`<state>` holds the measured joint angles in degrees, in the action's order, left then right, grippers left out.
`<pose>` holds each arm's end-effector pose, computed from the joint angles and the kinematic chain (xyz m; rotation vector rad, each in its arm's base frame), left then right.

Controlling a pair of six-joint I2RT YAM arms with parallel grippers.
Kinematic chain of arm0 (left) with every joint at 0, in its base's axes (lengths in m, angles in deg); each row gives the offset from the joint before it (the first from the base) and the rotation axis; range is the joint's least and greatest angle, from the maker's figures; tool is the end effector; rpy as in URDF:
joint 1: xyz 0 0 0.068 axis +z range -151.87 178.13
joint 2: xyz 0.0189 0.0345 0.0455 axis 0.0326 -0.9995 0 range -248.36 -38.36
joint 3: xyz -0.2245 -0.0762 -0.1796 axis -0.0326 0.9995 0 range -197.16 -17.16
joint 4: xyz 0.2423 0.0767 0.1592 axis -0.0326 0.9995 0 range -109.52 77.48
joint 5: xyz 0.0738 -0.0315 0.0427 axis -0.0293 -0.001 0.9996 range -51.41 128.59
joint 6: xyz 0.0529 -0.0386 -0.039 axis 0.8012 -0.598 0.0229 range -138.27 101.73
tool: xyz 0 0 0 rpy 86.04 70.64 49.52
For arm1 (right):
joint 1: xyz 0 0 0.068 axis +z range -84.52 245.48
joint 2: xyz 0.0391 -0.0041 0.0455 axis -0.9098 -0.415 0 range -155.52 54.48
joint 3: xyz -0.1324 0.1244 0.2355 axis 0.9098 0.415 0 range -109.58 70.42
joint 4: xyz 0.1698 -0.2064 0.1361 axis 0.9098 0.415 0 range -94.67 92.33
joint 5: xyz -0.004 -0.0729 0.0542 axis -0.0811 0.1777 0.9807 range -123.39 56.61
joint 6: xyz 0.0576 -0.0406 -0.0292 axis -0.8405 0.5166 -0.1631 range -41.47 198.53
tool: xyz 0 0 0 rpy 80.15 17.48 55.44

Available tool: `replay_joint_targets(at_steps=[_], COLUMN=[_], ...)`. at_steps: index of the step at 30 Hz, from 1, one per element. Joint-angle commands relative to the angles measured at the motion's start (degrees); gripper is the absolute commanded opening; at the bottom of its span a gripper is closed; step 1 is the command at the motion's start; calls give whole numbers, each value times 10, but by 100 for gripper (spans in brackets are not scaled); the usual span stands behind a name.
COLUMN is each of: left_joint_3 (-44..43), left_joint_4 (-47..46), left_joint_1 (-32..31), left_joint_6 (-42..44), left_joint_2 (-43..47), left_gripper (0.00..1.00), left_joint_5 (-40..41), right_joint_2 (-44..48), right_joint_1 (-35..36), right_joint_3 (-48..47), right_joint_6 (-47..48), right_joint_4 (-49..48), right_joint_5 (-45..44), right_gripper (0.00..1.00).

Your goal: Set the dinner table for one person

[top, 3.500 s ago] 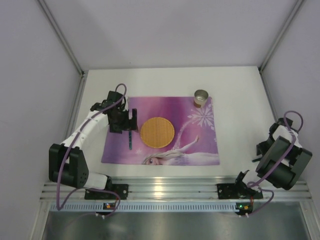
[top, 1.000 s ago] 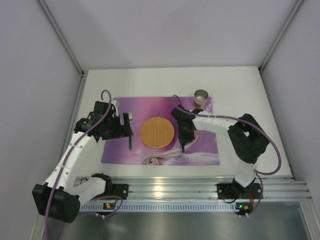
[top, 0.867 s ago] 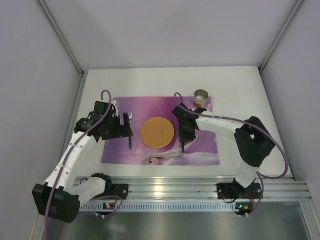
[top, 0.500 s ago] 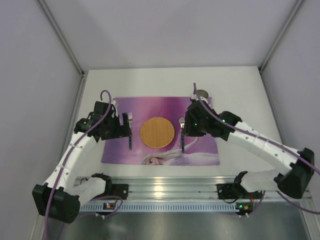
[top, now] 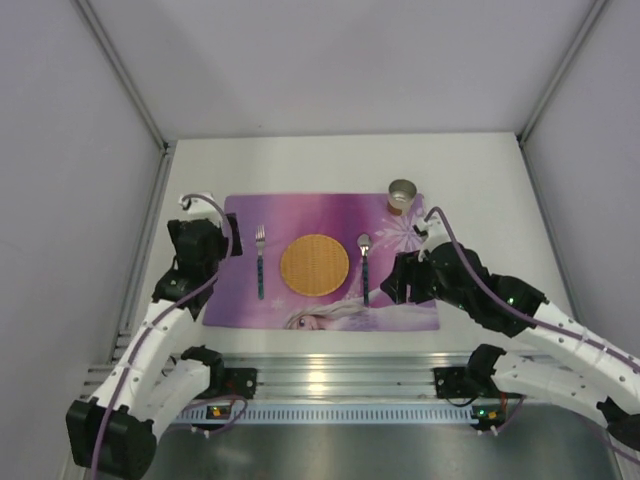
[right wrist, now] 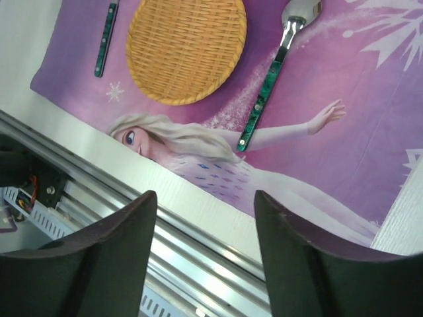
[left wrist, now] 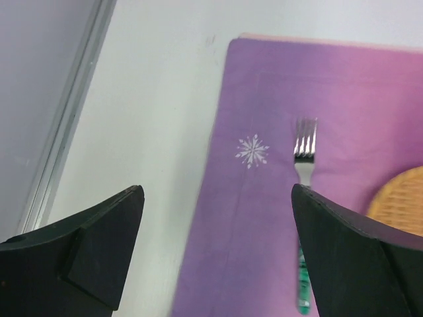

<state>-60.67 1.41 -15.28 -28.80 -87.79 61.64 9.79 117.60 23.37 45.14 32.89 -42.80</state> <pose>0.2404 -0.0315 0.3032 -0.1988 1.9923 0.1429 0.1372 0.1591 0.3092 -0.2718 2.2386 0.6566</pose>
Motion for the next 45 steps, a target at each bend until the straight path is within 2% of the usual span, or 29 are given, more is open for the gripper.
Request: replay_joint_targets(at_steps=[1, 2, 4, 7, 9, 11, 13, 16, 17, 20, 21, 22, 25, 27, 28, 32, 39, 40, 41, 43, 45], left_joint_3=[122, 181, 229, 274, 289, 295, 259, 234, 221, 179, 181, 198, 202, 254, 281, 250, 254, 254, 254, 254, 254], left_joint_4=[-287, -328, -437, -499, -574, -631, -602, -660, -671, -665, -683, -748, -729, -839, -902, -826, -832, -832, -833, -833, -833], left_joint_1=[2, 3, 10, 41, 50, 55, 56, 59, 62, 80, 86, 103, 130, 130, 130, 130, 130, 130, 130, 130, 130], left_joint_6=[158, 176, 188, 137, 106, 106, 106, 107, 107, 110, 106, 106, 69, 80, 76, 68, 72, 73, 73, 73, 73], left_joint_2=[8, -4, -26, -104, -139, -200, -234, -292, -321, -370, -384, -405, -391, -396, -414, -407, -404, -404, -404, -404, -405], left_gripper=[99, 98, 99, 98, 98, 95, 92, 94, 95, 94, 97, 99, 98, 97, 93, 98, 98, 98, 98, 98, 99], left_joint_5=[7, -8, -19, -78, -121, -133, -131, -136, -136, -148, -145, -157, -201, -218, -226, -202, -199, -199, -199, -199, -199], right_joint_2=[21, 22, 30, 46, 54, 64, 71, 77, 76, 75, 73, 68, 56, 51, 51, 39, 17, 21, 28, 41, 46], right_joint_1=[8, 7, 8, 8, 9, 8, 8, 8, 8, 8, 8, 8, 8, 9, 8, 8, 8, 8, 8, 8, 8], right_joint_3=[-33, -41, -44, -50, -56, -63, -67, -68, -67, -68, -71, -73, -81, -81, -80, -72, -90, -94, -96, -94, -90], right_joint_6=[49, 53, 52, 46, 45, 45, 50, 50, 50, 52, 53, 58, 65, 67, 67, 75, 83, 79, 72, 52, 60], right_joint_4=[-22, -13, 8, 22, 30, 35, 43, 50, 50, 49, 50, 50, 55, 53, 52, 43, -9, -17, -31, -39, -45], right_joint_5=[-16, -18, -16, -2, 6, 8, 3, -10, -13, -14, -13, -11, -8, -8, -8, -3, -2, -30, -49, -109, -122], right_gripper=[64, 67, 69, 71, 71, 71, 72, 80, 89, 91, 91, 91, 91, 90, 91, 91, 92, 93, 100, 100, 100])
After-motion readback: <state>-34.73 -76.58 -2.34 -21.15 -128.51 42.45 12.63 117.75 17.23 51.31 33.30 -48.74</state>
